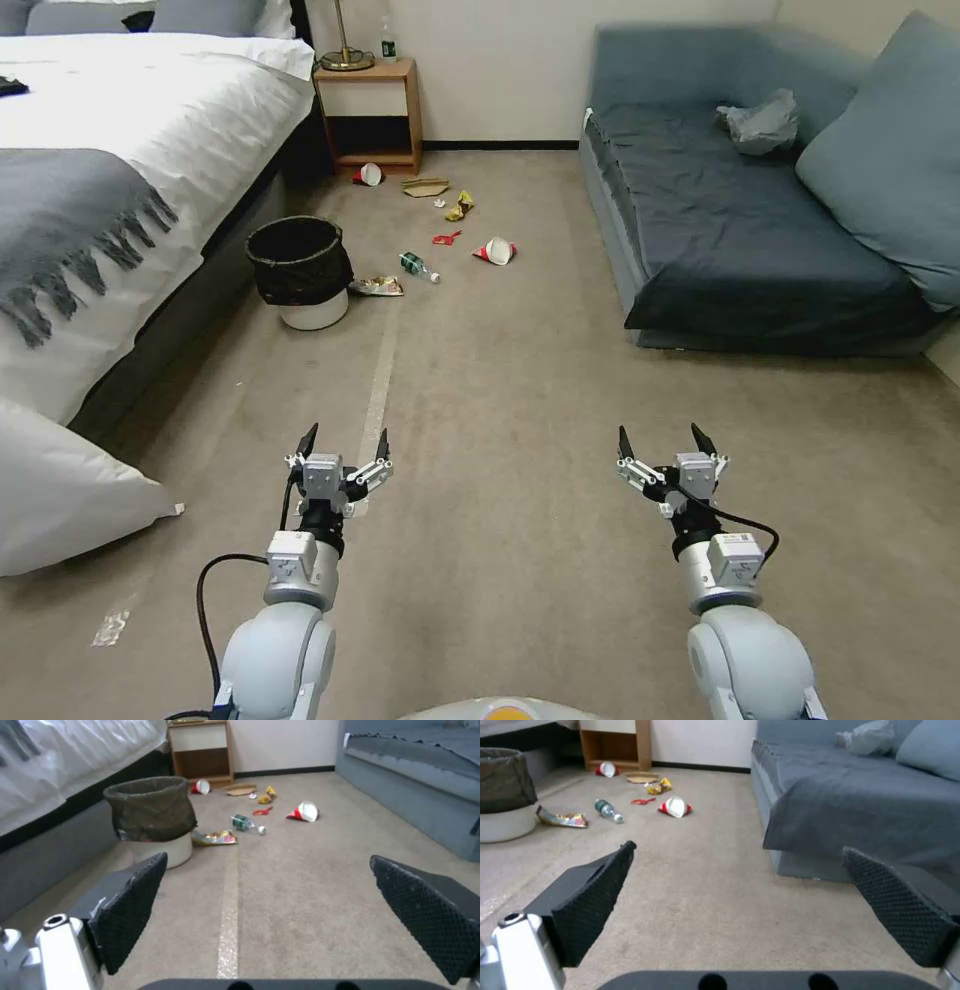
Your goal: Pick up the trash can from the floor.
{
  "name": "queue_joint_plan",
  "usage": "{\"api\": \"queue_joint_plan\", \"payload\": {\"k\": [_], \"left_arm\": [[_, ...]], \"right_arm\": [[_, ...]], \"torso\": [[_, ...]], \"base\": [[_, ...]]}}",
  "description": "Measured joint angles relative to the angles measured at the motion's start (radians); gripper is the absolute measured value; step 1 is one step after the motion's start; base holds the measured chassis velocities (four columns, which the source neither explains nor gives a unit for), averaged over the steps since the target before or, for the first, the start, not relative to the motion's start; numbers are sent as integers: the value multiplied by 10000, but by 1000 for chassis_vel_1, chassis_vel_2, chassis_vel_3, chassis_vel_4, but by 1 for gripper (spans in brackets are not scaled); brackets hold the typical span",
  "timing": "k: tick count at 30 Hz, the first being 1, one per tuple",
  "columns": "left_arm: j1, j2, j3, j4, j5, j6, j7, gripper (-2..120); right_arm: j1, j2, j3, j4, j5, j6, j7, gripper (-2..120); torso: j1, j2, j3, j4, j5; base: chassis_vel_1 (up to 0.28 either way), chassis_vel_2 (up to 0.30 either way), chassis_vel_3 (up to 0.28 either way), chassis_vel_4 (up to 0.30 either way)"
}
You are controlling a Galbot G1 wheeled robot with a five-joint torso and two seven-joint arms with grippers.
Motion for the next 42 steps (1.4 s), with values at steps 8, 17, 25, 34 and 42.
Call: {"api": "queue_joint_plan", "payload": {"k": [8,17,25,34,42], "left_arm": [[0,0,0,0,0,0,0,100],[0,0,0,0,0,0,0,100],[0,0,0,0,0,0,0,100],[19,-22,7,-21,-15,0,0,100],[729,-1082,591,-1995,-641,174,-184,100]], "right_arm": [[0,0,0,1,0,0,0,100],[0,0,0,0,0,0,0,100],[0,0,0,0,-1,0,0,100],[-3,2,-5,1,-3,-5,0,100],[-814,722,-1610,1572,-1278,-1731,-1410,100]], "torso": [[0,1,0,0,0],[0,0,0,0,0],[0,0,0,0,0],[0,0,0,0,0],[0,0,-1,2,-3]], "base": [[0,0,0,0],[0,0,0,0],[0,0,0,0],[0,0,0,0],[0,0,0,0]]}}
